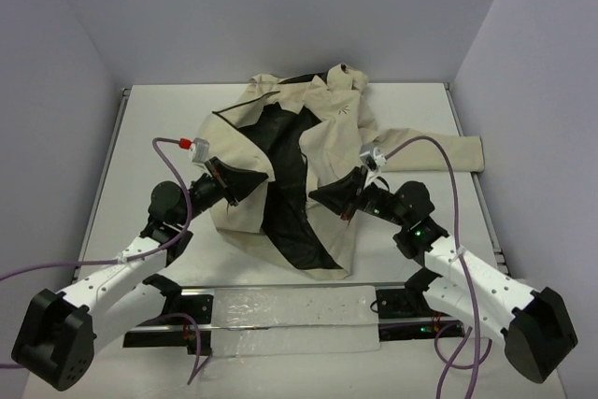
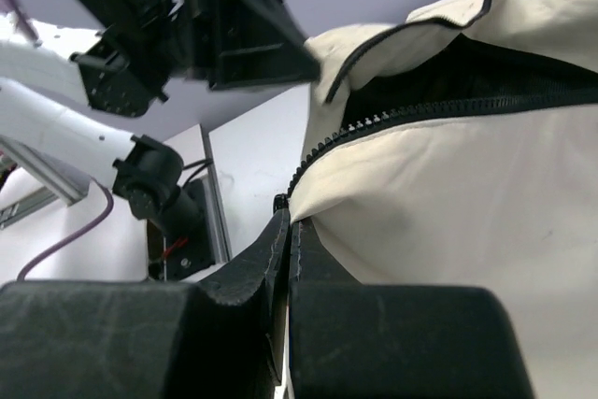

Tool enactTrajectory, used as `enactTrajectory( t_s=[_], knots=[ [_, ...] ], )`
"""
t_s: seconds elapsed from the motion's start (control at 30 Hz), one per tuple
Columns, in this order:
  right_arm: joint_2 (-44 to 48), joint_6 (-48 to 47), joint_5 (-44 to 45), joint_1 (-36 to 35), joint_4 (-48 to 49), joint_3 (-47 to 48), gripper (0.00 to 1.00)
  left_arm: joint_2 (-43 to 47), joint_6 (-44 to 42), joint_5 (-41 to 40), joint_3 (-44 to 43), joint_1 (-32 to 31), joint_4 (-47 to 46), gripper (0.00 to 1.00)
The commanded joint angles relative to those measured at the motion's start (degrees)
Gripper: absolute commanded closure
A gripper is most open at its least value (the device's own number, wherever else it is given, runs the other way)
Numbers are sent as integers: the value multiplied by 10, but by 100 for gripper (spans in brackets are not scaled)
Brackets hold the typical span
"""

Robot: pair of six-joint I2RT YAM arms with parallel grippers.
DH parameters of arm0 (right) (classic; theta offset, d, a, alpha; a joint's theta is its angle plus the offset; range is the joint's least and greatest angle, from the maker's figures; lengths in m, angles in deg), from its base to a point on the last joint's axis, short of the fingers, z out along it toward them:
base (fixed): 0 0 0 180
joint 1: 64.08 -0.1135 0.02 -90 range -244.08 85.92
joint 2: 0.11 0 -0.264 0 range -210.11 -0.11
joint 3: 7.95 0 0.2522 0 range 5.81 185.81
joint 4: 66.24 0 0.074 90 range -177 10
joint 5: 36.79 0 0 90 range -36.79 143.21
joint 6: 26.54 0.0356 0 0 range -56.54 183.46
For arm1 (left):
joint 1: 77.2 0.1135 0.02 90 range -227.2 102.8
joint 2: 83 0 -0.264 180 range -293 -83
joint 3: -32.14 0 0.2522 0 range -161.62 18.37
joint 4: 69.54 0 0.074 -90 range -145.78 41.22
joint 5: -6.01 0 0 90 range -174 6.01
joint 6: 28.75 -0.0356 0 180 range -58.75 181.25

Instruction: Zip up the jacket

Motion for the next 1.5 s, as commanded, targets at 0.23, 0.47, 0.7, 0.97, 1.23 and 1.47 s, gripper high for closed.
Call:
enactTrajectory(
  t_s=[0.23, 0.47, 0.7, 0.97, 1.23, 1.47],
  knots=[
    [-123, 76, -186, 28, 159, 98, 100, 41, -78, 43, -11, -32, -98, 100],
    [-166, 132, -216, 28, 245, 94, 100, 37, -77, 41, 13, -42, -135, 100],
    [-167, 134, -205, 27, 254, 98, 100, 25, -82, 36, 11, -59, -146, 100],
    [-178, 145, -183, 28, 272, 93, 100, 26, -72, 31, 21, -73, -170, 100],
    [-196, 158, -170, 28, 294, 97, 100, 36, -69, 23, 29, -80, -171, 100],
    [-207, 162, -167, 28, 300, 99, 100, 42, -72, 20, 26, -82, -162, 100]
  ],
)
